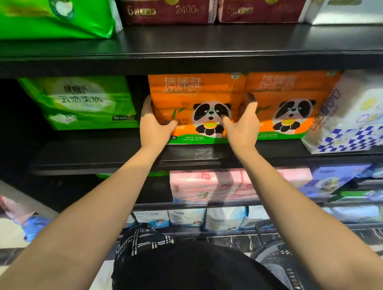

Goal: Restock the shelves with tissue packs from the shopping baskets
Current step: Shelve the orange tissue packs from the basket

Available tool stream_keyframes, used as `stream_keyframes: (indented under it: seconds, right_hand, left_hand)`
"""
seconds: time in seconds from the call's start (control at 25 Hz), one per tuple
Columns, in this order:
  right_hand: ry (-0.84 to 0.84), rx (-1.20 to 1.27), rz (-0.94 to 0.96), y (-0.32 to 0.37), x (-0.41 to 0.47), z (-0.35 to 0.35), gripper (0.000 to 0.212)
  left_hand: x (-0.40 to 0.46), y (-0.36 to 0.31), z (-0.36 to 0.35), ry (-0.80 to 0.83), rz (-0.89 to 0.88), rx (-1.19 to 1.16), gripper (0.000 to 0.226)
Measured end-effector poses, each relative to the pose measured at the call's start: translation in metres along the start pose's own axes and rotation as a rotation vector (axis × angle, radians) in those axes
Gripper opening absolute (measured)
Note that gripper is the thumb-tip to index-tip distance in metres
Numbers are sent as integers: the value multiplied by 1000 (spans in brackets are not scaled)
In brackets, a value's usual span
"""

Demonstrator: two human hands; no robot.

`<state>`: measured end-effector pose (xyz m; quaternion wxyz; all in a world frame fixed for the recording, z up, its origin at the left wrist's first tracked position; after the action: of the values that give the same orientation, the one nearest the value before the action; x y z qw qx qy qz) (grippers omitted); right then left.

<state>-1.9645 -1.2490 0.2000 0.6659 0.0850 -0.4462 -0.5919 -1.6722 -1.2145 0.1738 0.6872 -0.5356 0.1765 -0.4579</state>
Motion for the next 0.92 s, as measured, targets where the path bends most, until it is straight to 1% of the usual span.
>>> stream_keyframes:
  seconds: [0.08,0.2,0.28,0.36,0.44,0.56,0.6,0.68,0.76,0.92]
  right_hand:
    - [17,-30,90,4,-9,-6,33]
    - [45,-59,115,3,-10,-17,27]
    - [103,-79,94,3,-7,-23,26]
    - [172,-91,81,2,-5,-22,24]
    - [256,-75,65,3,-5,-14,24]
    - [433,-30,85,10,-5,-6,24]
    - [481,-47,108,14,-6,0,27]
    - [517,-138,188,21,-9,19,42]
    - [509,-209,259,29,-12,41,54]
    - [485,-271,378,57,-19,66,67]
  left_hand:
    - [-9,7,-1,58,-7,-65,92]
    - [-12,6,-6,104,-7,13,88]
    - [-10,2,-7,115,-29,116,88]
    - [-10,3,-6,134,-14,260,85]
    - [-13,3,-8,186,69,432,78]
    - [-19,-10,1,251,217,678,61]
    - [-24,-20,7,258,250,761,57]
    - [-41,-46,21,232,256,876,58]
    - [-63,-78,34,183,192,935,60]
    - [-107,-121,63,137,65,1089,60]
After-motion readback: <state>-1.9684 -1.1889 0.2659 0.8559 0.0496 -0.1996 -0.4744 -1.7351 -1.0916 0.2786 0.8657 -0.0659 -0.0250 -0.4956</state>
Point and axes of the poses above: each hand's wrist, its own x-axis towards the middle knuckle, its own z-axis out of the back of the hand, y = z × x, the point moved 10 cm from there along x, towards the middle knuckle, and after that the axes turned 8 degrees about z, right-handed, at the moved point
